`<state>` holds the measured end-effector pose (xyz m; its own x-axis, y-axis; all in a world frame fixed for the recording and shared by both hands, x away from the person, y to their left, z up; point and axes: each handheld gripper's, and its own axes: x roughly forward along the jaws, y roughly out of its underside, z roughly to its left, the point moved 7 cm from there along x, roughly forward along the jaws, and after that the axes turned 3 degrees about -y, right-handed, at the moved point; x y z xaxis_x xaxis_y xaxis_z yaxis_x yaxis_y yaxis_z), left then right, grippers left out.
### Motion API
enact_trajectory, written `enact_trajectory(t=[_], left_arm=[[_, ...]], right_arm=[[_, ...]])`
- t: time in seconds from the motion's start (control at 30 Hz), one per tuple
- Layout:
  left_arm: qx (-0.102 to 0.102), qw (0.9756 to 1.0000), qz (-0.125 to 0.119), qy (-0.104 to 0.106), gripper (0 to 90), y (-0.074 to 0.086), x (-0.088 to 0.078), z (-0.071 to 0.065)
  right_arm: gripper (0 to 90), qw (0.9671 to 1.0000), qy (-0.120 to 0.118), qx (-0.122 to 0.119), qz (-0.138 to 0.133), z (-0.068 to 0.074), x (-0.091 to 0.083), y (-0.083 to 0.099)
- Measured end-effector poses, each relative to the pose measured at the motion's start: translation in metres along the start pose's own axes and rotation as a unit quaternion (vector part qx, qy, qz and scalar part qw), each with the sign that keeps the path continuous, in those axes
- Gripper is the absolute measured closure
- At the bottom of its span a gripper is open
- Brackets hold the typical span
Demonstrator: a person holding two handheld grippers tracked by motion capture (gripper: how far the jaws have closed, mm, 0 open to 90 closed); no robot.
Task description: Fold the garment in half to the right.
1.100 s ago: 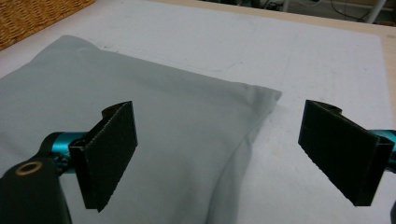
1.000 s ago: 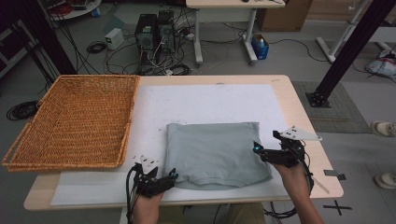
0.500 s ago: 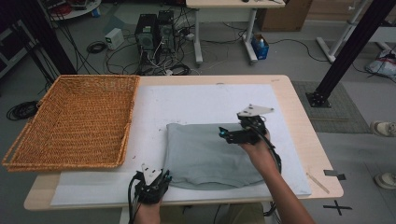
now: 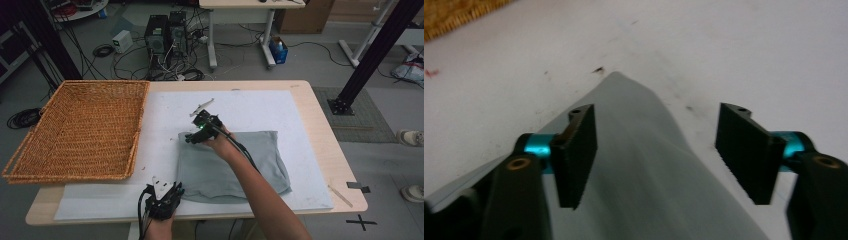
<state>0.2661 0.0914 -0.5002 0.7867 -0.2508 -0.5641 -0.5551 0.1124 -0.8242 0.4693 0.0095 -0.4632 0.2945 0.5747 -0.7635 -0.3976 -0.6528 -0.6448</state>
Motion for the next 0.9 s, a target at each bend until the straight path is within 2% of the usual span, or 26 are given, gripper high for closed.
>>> enact_trajectory(t=[0.07, 0.2, 0.33, 0.37, 0.47, 0.53, 0.7, 0.77, 0.8, 0.83, 0.9], left_arm=[[-0.001, 1.0, 0.0, 0.002, 82.8, 0.0, -0.001, -0.001], [-0.002, 1.0, 0.0, 0.006, 83.5, 0.001, -0.002, -0.002], [-0.008, 0.9999, 0.0, 0.009, 84.3, 0.001, -0.002, -0.002], [-0.013, 0.9998, -0.005, 0.011, 84.5, 0.001, -0.002, -0.002], [-0.019, 0.9996, -0.013, 0.015, 84.9, 0.0, -0.004, -0.002], [-0.028, 0.9988, -0.031, 0.026, 84.8, -0.008, -0.012, -0.003], [-0.021, 0.9969, -0.056, 0.051, 84.8, -0.033, -0.023, -0.015], [-0.014, 0.9956, -0.067, 0.065, 84.8, -0.046, -0.026, -0.024], [-0.014, 0.9956, -0.067, 0.065, 84.8, -0.046, -0.026, -0.024], [-0.009, 0.9938, -0.074, 0.083, 84.8, -0.058, -0.027, -0.036], [-0.002, 0.9918, -0.078, 0.101, 84.8, -0.067, -0.026, -0.049]], right_arm=[[43.2, 0.9996, -0.002, -0.016, 0.022, 0.002, 0.014, -0.003], [56.8, 0.998, -0.014, -0.043, 0.044, 0.006, 0.028, -0.006], [85.3, 0.9967, -0.04, -0.05, 0.049, 0.01, 0.031, -0.006], [86.7, 0.9964, -0.035, -0.059, 0.05, 0.012, 0.032, -0.007], [87.9, 0.9962, -0.029, -0.064, 0.052, 0.012, 0.03, -0.007], [88.2, 0.9973, -0.023, -0.063, 0.031, 0.014, 0.022, -0.009], [88.1, 0.9979, -0.033, -0.053, -0.017, 0.01, -0.007, -0.012], [88.1, 0.9974, -0.036, -0.044, -0.043, 0.004, -0.025, -0.011], [88.1, 0.9969, -0.037, -0.043, -0.055, 0.001, -0.034, -0.011], [88.1, 0.9963, -0.038, -0.04, -0.065, -0.002, -0.043, -0.009], [88.1, 0.9952, -0.04, -0.034, -0.083, -0.01, -0.062, -0.004]])
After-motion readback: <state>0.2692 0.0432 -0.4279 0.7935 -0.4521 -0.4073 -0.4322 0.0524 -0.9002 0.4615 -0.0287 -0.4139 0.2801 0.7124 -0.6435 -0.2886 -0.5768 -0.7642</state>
